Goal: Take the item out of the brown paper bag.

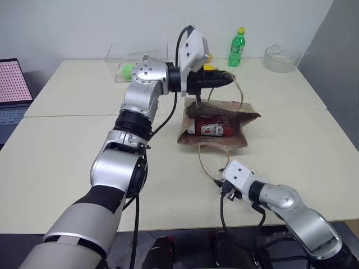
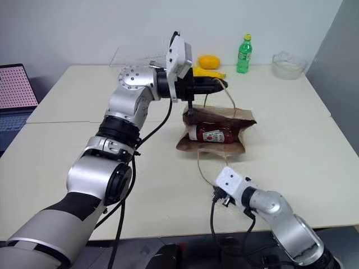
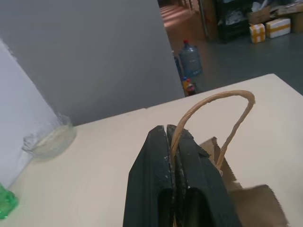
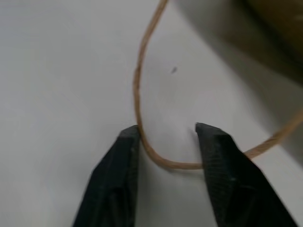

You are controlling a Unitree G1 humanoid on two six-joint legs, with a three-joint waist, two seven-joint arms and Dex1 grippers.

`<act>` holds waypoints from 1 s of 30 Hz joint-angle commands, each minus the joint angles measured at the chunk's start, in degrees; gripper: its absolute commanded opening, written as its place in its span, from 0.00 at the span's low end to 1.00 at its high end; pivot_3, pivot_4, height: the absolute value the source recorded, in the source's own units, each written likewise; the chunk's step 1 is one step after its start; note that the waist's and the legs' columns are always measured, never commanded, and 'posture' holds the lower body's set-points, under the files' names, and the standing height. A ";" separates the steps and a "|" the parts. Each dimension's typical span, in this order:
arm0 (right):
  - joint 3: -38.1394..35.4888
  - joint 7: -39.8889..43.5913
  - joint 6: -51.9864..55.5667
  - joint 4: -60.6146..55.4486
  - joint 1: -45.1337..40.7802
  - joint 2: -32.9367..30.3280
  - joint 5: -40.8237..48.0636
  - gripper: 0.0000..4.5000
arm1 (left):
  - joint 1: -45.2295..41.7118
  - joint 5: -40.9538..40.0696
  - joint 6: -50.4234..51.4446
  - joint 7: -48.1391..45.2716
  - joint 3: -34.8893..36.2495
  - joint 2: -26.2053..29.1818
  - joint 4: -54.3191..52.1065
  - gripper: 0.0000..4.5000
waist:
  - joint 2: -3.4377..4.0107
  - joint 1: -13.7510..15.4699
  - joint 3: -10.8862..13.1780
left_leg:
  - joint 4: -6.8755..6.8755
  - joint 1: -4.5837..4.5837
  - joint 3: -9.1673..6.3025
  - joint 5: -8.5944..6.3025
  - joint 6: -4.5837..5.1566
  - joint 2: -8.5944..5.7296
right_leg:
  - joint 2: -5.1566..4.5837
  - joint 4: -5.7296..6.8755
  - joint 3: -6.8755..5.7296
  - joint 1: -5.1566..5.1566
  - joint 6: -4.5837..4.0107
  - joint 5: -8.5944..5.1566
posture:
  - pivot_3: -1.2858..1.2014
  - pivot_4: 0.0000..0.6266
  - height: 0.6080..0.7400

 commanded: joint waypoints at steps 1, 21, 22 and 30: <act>-8.25 3.82 6.34 -11.69 -0.43 -2.64 4.96 0.73 | -0.03 -1.92 2.83 0.12 0.15 0.07 -5.15 0.00 | 0.00 0.04 0.00 | 0.00 0.00 0.00 -0.02 0.04 0.00 | 0.00 -0.02 -0.01 0.01 0.00 0.00 | 0.52 0.24 1.00; -20.94 7.07 15.30 -11.82 -14.61 -11.26 24.32 0.73 | 0.78 -3.85 5.46 3.40 0.62 -1.35 -7.16 0.00 | -0.02 0.45 0.00 | -0.01 -0.08 0.05 -0.05 0.09 -0.06 | -0.08 -0.12 -0.01 0.01 0.00 0.01 | 0.52 0.24 1.00; -18.25 5.67 14.69 -10.54 -15.90 -10.63 23.28 0.73 | 0.68 -4.00 5.47 3.66 0.67 -1.51 -7.04 0.00 | -0.02 0.26 0.00 | -0.01 -0.05 0.06 -0.05 0.09 -0.05 | -0.08 -0.10 -0.01 0.01 0.00 0.01 | 0.52 0.24 1.00; 4.25 -1.63 5.31 7.84 -29.36 -5.62 7.03 0.73 | 0.00 -4.41 4.87 4.96 1.08 -2.29 -6.08 0.00 | -0.02 -0.37 0.00 | 0.00 0.04 0.09 -0.03 0.07 -0.02 | -0.04 0.08 0.04 -0.03 0.00 0.00 | 0.52 0.24 1.00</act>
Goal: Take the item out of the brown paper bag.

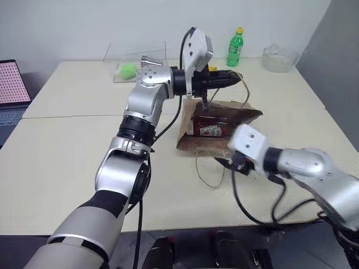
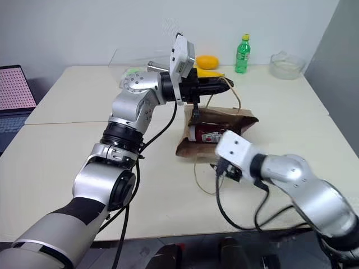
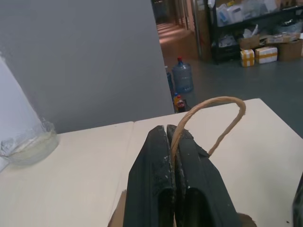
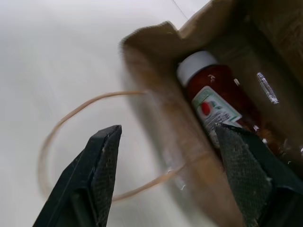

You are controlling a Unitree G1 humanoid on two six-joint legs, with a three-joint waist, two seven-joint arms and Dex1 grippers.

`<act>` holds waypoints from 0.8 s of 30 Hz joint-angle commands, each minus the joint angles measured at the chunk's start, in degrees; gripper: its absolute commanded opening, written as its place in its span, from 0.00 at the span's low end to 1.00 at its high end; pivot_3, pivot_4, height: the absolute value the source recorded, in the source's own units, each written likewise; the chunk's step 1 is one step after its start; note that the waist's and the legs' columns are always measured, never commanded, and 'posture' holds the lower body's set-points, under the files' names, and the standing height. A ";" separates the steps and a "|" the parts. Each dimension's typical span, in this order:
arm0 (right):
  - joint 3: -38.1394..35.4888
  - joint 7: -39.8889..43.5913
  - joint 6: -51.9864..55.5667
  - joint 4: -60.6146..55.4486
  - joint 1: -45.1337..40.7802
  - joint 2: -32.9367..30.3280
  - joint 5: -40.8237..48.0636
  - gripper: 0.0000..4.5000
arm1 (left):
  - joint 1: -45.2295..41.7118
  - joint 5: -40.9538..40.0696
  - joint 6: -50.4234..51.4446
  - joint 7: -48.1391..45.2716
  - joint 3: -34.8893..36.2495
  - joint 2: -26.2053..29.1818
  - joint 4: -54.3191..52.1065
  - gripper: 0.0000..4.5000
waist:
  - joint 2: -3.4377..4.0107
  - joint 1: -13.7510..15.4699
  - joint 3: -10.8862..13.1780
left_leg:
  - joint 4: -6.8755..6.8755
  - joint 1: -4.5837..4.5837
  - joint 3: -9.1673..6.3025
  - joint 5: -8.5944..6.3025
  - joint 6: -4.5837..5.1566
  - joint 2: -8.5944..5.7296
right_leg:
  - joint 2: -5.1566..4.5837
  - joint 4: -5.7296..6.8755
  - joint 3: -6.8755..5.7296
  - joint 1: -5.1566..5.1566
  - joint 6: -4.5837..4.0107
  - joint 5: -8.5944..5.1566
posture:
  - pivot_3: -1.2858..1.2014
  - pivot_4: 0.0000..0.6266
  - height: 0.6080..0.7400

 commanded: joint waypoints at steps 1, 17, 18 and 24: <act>6.22 -3.11 -5.42 9.38 -6.68 3.56 -7.97 0.77 | -1.54 -1.18 -0.84 0.80 1.07 0.11 -0.95 0.00 | 0.00 -0.01 0.00 | -0.01 -0.02 -0.01 0.03 -0.06 0.01 | 0.01 -0.01 -0.01 -0.02 0.00 0.00 | 0.52 0.24 1.00; 23.85 6.56 -19.77 38.11 -20.69 8.82 -31.43 0.99 | -0.96 -1.26 -1.15 1.26 1.17 -0.31 -1.66 0.00 | 0.00 -0.44 0.00 | -0.04 -0.09 -0.03 0.11 -0.21 -0.02 | -0.02 -0.17 -0.02 -0.08 -0.01 0.01 | 0.52 0.24 1.00; 24.53 7.47 -19.92 39.09 -21.23 9.11 -32.67 0.99 | -0.93 -1.28 -1.14 1.27 1.18 -0.33 -1.69 0.00 | 0.00 -0.56 0.00 | -0.03 -0.09 -0.03 0.11 -0.21 -0.02 | -0.02 -0.16 -0.02 -0.08 -0.01 0.01 | 0.52 0.24 1.00; 25.91 12.80 -24.15 47.84 -25.07 12.74 -36.90 0.99 | -0.44 -1.32 -1.09 1.36 1.04 -0.60 -2.27 0.00 | 0.00 -0.99 0.00 | -0.03 -0.08 -0.04 0.12 -0.22 -0.02 | -0.02 -0.14 -0.03 -0.08 -0.01 0.01 | 0.52 0.24 1.00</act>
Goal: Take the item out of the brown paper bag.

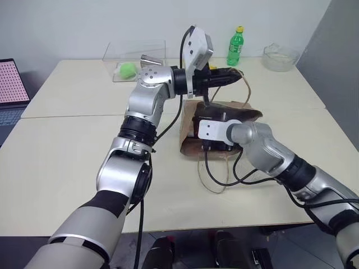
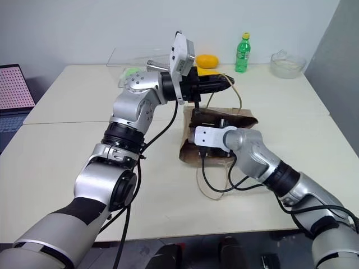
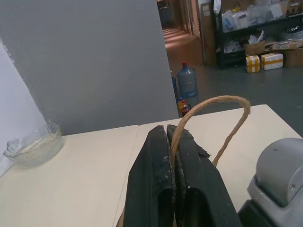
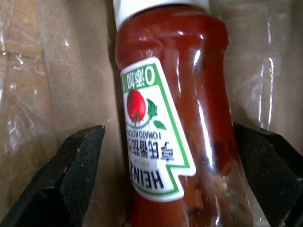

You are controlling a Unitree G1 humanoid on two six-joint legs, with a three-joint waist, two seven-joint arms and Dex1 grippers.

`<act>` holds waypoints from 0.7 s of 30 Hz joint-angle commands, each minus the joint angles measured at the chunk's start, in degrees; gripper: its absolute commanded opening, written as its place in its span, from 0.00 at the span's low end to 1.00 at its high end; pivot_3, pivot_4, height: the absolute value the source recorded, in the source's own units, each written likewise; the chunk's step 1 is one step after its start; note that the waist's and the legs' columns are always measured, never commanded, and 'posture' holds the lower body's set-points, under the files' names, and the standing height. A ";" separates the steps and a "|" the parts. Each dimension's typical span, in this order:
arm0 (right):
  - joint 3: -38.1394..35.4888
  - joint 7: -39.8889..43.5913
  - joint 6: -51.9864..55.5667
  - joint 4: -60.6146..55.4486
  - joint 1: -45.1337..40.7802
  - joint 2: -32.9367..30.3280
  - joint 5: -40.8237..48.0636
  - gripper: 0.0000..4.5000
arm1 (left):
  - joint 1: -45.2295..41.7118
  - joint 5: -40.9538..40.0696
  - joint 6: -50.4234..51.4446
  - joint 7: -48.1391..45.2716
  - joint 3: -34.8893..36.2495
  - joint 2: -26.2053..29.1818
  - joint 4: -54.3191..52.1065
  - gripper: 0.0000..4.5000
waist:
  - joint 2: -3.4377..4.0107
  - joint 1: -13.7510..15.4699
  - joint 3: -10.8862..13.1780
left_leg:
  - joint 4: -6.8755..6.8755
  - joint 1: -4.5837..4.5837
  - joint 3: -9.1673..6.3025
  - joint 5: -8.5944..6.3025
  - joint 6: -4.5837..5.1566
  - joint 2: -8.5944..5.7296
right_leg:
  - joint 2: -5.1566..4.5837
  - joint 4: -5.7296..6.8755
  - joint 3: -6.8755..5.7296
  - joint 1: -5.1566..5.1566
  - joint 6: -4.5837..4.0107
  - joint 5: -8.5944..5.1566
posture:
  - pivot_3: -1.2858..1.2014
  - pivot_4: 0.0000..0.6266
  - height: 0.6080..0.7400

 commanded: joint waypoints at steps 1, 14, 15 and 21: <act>0.23 2.94 -2.44 4.00 -2.38 1.64 -3.24 0.99 | -0.48 -1.26 -0.87 0.27 0.40 -0.45 -2.31 0.00 | 0.00 -0.06 0.00 | 0.00 0.00 -0.01 0.00 0.00 0.00 | 0.00 0.00 0.00 0.00 0.00 0.00 | 0.52 0.24 1.00; -2.02 6.92 -9.27 16.37 -3.42 6.74 -9.12 0.59 | 0.69 -1.05 -0.51 0.66 0.29 -0.29 -3.75 0.00 | 0.02 -0.18 -0.01 | 0.06 0.09 -0.03 0.02 -0.03 -0.01 | 0.00 0.23 0.01 0.01 -0.01 0.00 | 0.52 0.24 1.00; -2.43 6.90 -9.64 15.60 -3.17 6.69 -9.45 0.59 | 0.70 -0.97 -0.59 0.71 0.31 -0.20 -3.64 0.00 | 0.02 -0.18 -0.01 | 0.06 0.09 -0.02 0.02 -0.04 -0.01 | 0.00 0.24 0.02 0.01 -0.01 0.00 | 0.52 0.24 1.00; -4.81 7.77 -9.98 9.30 -1.58 5.86 -10.55 0.58 | 0.58 -0.50 -1.12 1.03 0.41 0.36 -2.79 0.00 | 0.02 -0.18 -0.01 | 0.06 0.08 -0.03 0.03 -0.04 -0.01 | 0.00 0.25 0.02 0.00 -0.01 0.00 | 0.52 0.24 1.00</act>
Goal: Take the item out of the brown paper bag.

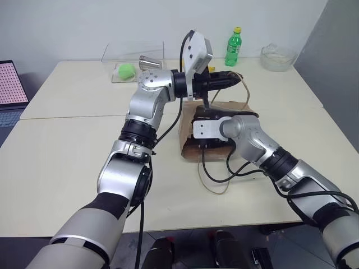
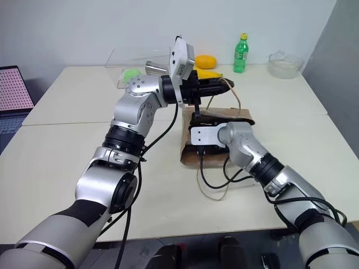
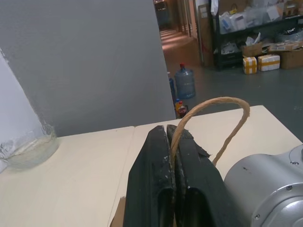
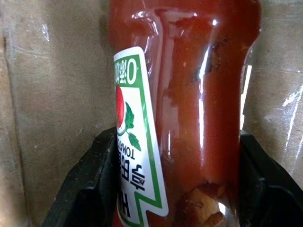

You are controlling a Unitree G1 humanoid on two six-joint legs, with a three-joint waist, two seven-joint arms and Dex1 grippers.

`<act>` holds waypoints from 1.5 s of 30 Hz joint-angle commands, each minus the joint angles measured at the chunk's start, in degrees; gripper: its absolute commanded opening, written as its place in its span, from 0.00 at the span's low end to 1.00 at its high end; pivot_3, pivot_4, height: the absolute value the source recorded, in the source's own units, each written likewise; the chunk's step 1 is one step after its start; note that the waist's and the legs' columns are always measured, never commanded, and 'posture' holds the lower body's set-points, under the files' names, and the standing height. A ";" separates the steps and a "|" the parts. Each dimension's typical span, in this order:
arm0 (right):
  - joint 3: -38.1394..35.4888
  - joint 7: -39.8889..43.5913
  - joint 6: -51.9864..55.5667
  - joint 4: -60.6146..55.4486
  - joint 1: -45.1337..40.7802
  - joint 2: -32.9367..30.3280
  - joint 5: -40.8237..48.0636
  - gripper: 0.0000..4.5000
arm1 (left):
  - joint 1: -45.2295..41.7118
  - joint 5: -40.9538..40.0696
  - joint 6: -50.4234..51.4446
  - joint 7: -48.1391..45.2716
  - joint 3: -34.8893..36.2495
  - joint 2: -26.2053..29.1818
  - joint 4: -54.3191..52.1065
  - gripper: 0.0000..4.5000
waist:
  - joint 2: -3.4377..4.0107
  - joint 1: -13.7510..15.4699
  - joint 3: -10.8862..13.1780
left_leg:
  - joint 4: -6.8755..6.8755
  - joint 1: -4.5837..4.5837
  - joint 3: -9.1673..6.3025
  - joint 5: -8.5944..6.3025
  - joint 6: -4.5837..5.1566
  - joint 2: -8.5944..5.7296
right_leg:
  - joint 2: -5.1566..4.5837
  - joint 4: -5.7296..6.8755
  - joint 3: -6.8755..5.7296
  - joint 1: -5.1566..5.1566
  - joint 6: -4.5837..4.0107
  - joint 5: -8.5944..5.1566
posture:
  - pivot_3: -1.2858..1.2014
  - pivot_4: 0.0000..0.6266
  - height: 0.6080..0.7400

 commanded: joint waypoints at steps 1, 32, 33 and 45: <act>-2.74 1.61 -0.01 -6.91 1.40 -1.38 -0.98 0.57 | -1.11 -0.33 -1.41 0.94 0.48 0.77 -1.13 0.00 | 0.00 -0.02 0.00 | 0.00 0.00 0.00 0.00 0.00 0.00 | 0.00 0.00 0.00 -0.01 0.00 0.00 | 0.52 0.24 1.00; -30.94 14.77 -0.11 -47.16 15.64 -14.25 20.09 0.47 | -2.65 1.37 -4.78 2.13 -0.19 2.40 3.51 0.00 | -0.02 0.16 0.02 | -0.04 -0.08 0.02 -0.02 0.03 0.00 | 0.00 -0.08 0.00 -0.04 0.01 0.00 | 0.52 0.24 1.00; -31.95 15.38 -0.53 -47.58 15.95 -14.55 22.01 0.47 | -2.69 1.37 -4.78 2.11 -0.19 2.38 3.57 0.00 | -0.03 0.17 0.02 | -0.04 -0.08 0.02 -0.02 0.04 0.00 | 0.00 -0.08 0.00 -0.03 0.01 0.00 | 0.52 0.24 1.00; -47.52 15.86 15.29 -58.81 16.90 -17.85 48.03 0.47 | -3.42 1.76 -5.18 2.23 -0.51 2.13 5.00 0.00 | -0.03 0.29 0.02 | -0.03 -0.08 0.02 -0.09 0.17 0.01 | 0.00 -0.09 0.00 0.01 0.01 0.00 | 0.52 0.24 1.00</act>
